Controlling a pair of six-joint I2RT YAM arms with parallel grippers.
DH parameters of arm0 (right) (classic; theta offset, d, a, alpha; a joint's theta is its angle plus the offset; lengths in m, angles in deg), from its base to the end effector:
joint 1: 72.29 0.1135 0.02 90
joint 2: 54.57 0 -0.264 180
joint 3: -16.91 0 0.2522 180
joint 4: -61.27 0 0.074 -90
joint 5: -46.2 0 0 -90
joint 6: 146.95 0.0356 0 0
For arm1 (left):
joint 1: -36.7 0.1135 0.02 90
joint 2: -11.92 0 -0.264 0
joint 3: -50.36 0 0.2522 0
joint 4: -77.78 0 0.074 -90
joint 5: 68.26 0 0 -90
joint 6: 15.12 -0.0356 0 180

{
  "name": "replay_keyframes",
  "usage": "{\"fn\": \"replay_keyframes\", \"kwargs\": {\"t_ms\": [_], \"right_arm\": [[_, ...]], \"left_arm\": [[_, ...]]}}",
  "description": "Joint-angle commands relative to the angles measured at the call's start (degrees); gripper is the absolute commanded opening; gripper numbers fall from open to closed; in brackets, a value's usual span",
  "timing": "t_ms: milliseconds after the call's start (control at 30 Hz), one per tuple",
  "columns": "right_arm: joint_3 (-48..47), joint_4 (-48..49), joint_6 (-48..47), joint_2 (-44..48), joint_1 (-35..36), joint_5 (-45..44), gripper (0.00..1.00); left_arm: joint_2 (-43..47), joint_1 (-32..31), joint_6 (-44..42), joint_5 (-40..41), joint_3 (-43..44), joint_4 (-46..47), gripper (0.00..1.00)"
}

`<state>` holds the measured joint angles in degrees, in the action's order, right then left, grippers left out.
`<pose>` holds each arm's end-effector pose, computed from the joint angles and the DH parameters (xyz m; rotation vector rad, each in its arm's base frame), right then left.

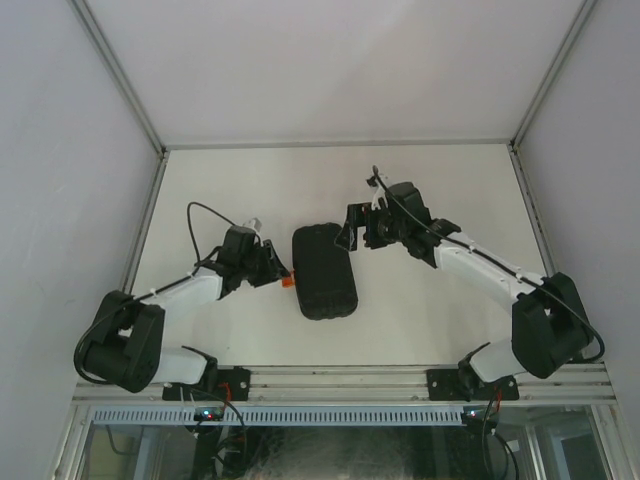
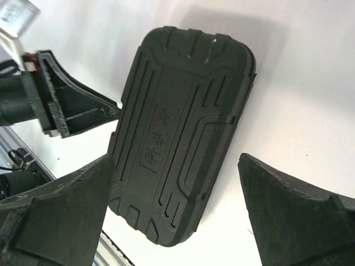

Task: Sort the tools into containers
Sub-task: Close the storage box at the center of the board.

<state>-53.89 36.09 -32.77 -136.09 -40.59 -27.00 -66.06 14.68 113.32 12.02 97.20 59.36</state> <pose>0.2638 0.1750 0.2643 -0.3235 2.2808 0.8493 0.2310 -0.0999 0.1583 -0.2835 2.5212 -0.6565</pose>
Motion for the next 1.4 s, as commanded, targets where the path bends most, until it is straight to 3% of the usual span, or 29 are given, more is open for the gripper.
{"fn": "replay_keyframes", "kwargs": {"t_ms": [0,433,800,1033,1133,1367], "right_arm": [[0.08,1.53,0.27,-3.18,1.48,-0.5,0.92],[-0.65,1.58,4.26,-15.32,3.35,1.4,0.89],[-2.9,-7.06,4.74,-21.69,3.54,-8.17,0.79],[-2.91,-7.83,4.54,-21.43,3.46,-9.24,0.78],[-2.91,-7.62,4.55,-21.24,3.45,-9.11,0.77],[-2.91,-7.13,4.54,-21.23,3.45,-8.47,0.75]], "left_arm": [[4.81,-0.29,0.95,1.02,1.42,-0.76,0.47],[7.46,-0.23,3.8,-1.42,-1.97,3.24,0.68],[5.45,0.27,6.05,-4.17,-2.64,6.59,0.86],[2.07,0.23,9.41,-8.06,-4.45,11.58,0.89],[1.31,0.27,10.28,-7.51,-4.4,9.69,0.92],[2.53,1.11,12.32,-5.34,-7.87,9.44,0.89]]}}
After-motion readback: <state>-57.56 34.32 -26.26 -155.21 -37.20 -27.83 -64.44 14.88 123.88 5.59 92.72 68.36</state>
